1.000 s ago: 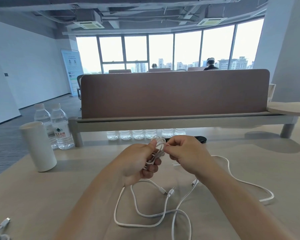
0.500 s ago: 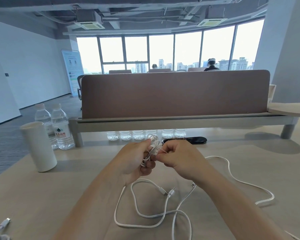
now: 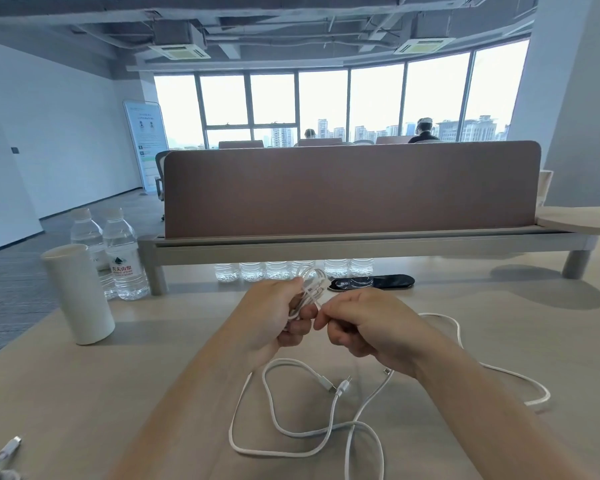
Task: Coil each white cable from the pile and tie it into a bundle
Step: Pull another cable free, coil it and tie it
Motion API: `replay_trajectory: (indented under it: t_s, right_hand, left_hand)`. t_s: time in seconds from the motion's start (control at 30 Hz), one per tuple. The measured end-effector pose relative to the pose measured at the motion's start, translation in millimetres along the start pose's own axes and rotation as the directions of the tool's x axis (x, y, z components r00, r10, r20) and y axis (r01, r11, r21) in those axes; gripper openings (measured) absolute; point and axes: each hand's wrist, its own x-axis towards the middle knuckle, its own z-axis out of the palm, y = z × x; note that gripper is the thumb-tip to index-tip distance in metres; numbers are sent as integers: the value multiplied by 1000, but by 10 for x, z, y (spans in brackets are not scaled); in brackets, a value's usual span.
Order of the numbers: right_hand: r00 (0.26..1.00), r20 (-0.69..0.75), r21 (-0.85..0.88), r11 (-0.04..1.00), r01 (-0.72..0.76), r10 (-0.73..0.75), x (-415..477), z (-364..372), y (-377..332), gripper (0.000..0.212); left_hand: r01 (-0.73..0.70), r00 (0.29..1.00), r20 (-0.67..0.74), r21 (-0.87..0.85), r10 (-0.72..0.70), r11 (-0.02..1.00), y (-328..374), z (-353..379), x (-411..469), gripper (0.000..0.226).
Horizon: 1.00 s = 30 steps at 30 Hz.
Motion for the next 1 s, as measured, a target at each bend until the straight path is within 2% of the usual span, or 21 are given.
replay_trajectory:
  t_s: [0.2, 0.4, 0.5, 0.63, 0.73, 0.83, 0.93, 1.0]
  right_hand:
    - [999, 44, -118, 993, 25, -20, -18, -42, 10, 16]
    - [996, 92, -305, 952, 8, 21, -2, -201, 43, 22]
    - [993, 105, -275, 961, -18, 49, -9, -272, 56, 23]
    - [991, 84, -258, 963, -80, 105, -3, -377, 78, 20]
    - [980, 88, -259, 954, -153, 181, -18, -468, 83, 19]
    - [957, 165, -210, 956, -203, 239, -42, -546, 89, 23]
    - [930, 267, -186, 961, -207, 252, -46, -601, 93, 7]
    - [924, 280, -237, 952, -195, 259, -57, -621, 73, 6]
  left_hand:
    - [-8, 999, -34, -8, 8, 1000, 25, -2, -13, 24]
    - [-8, 986, 166, 86, -6, 996, 90, -44, -92, 22]
    - [-21, 974, 226, 166, -17, 986, 98, 9, -133, 24]
    - [-39, 972, 232, 322, -39, 946, 66, 117, -145, 32]
    - [-20, 964, 254, 369, -80, 929, 43, 173, -150, 35]
    - [-18, 944, 310, 386, -111, 922, 25, 178, -157, 32]
    - [-26, 922, 365, 400, -133, 916, -25, 168, -145, 51]
    - [0, 922, 348, 434, -168, 901, -45, 192, -153, 53]
